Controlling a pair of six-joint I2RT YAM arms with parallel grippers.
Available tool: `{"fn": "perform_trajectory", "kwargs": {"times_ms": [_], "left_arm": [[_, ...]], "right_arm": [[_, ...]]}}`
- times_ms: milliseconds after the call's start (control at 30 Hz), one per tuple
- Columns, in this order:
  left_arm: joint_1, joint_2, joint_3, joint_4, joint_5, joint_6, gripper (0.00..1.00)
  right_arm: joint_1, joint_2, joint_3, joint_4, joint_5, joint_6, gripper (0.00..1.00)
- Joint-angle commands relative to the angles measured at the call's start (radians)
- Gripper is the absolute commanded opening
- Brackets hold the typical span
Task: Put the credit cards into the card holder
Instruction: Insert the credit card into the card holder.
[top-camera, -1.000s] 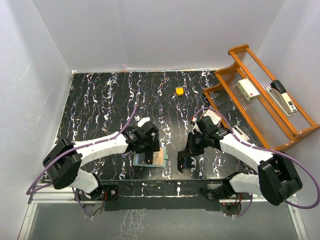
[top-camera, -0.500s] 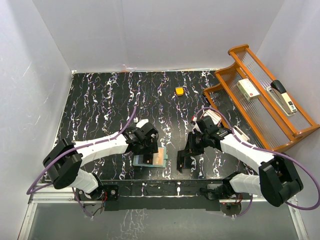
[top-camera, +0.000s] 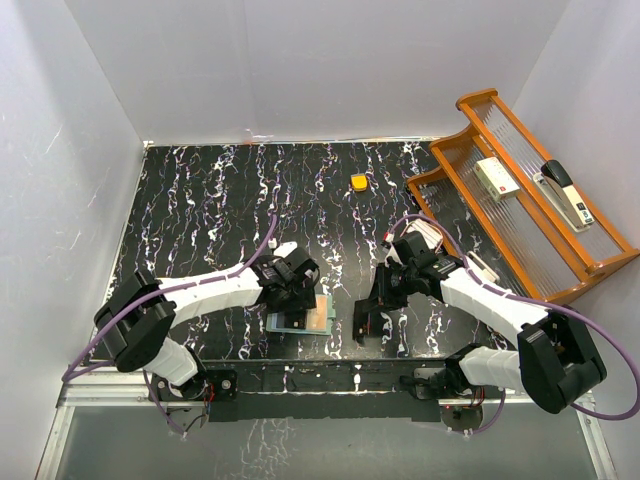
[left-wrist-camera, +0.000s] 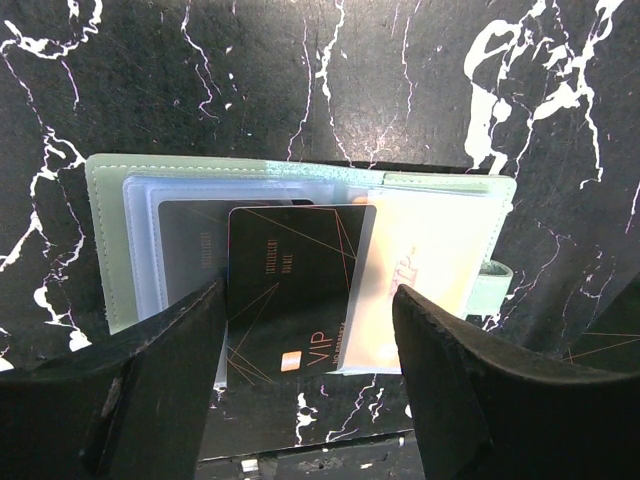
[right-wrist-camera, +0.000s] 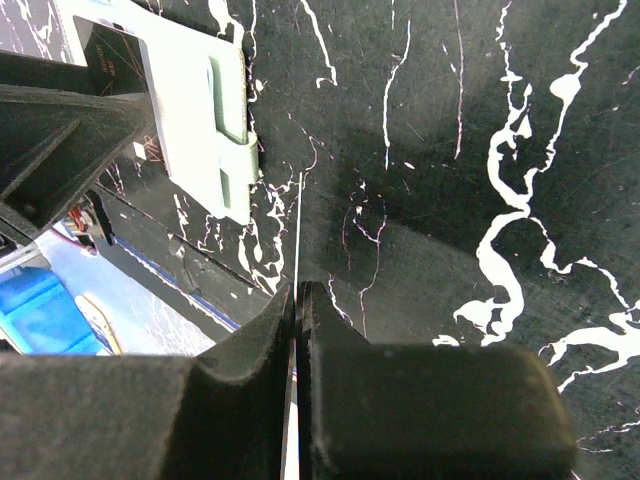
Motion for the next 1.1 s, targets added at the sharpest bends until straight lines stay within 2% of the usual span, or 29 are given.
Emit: {"fn": "perform_trajectory", "kwargs": {"times_ms": [0, 600, 1067], "left_arm": [[0.003, 0.000, 0.005, -0.016, -0.024, -0.016, 0.65], [0.003, 0.039, 0.015, 0.076, 0.089, -0.043, 0.65], [-0.004, 0.083, 0.046, 0.132, 0.155, -0.051, 0.63]], "right_arm": [[0.009, 0.002, 0.019, 0.064, -0.019, 0.020, 0.00], [0.102, 0.136, 0.049, 0.196, 0.024, 0.103, 0.00], [0.124, 0.153, 0.057, 0.207, 0.051, 0.118, 0.00]]}}
